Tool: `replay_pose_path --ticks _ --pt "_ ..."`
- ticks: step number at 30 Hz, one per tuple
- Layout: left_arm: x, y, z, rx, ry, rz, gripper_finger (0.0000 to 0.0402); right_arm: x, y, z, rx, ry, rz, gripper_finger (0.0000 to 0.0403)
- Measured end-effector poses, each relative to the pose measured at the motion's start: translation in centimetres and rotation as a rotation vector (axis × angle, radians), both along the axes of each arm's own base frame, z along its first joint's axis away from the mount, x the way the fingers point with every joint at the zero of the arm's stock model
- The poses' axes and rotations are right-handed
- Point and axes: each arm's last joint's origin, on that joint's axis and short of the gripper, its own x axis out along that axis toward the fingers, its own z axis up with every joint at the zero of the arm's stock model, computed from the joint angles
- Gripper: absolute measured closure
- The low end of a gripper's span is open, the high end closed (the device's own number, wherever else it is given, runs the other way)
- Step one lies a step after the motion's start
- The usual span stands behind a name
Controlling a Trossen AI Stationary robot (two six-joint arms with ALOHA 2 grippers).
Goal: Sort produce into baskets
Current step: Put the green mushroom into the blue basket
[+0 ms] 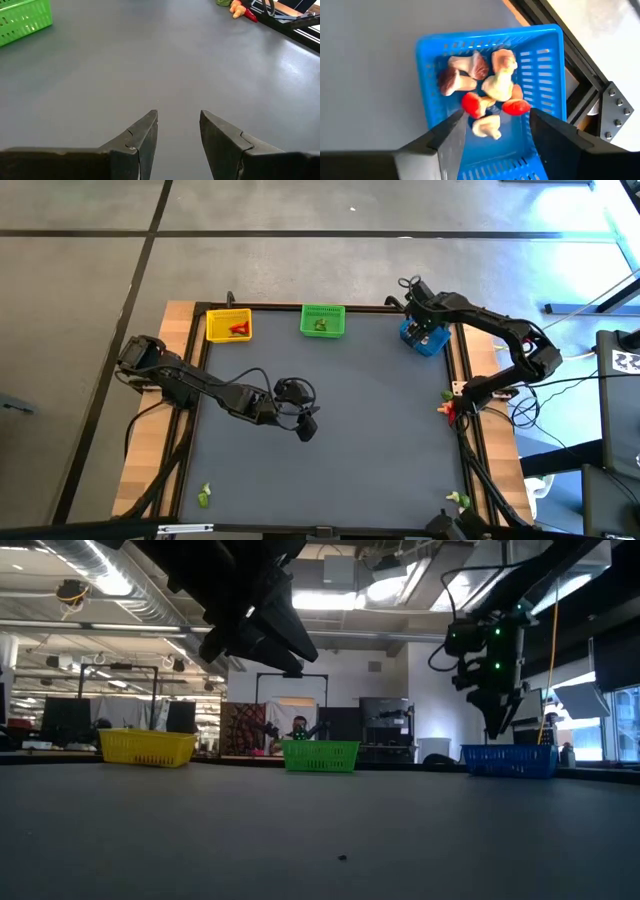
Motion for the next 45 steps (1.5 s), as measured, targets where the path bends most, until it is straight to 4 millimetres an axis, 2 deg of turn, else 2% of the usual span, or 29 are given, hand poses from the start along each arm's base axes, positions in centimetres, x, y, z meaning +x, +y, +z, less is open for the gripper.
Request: replay_pose_path --ticks 6,14,20,28,37,42,45 --pt "0.0 0.0 0.0 0.0 0.0 0.0 0.0259 0.7 2.0 1.0 0.053 0.033 0.076 0.0187" --pt "0.0 0.0 0.0 0.001 0.001 -0.001 0.0259 3.6 5.6 1.6 0.055 0.003 0.237 0.0192" --pt "-0.1 -0.4 0.0 0.005 0.005 -0.017 0.0259 6.3 9.0 1.7 0.078 -0.082 0.401 0.0192" --pt "-0.5 -2.6 0.3 -0.035 0.013 -0.122 0.0259 9.0 14.3 1.9 0.07 -0.14 0.62 0.0192" --pt "-0.6 -5.8 3.4 -0.074 0.034 -0.215 0.0259 9.8 19.6 1.9 0.097 -0.154 0.767 0.0192" --pt "-1.3 -7.5 6.0 -0.117 0.12 -0.268 0.0259 9.8 21.4 1.9 0.108 -0.158 0.813 0.0192" --pt "-1.6 -8.8 7.0 -0.094 0.106 -0.344 0.0259 9.8 22.0 1.9 0.111 -0.159 0.829 0.0192"
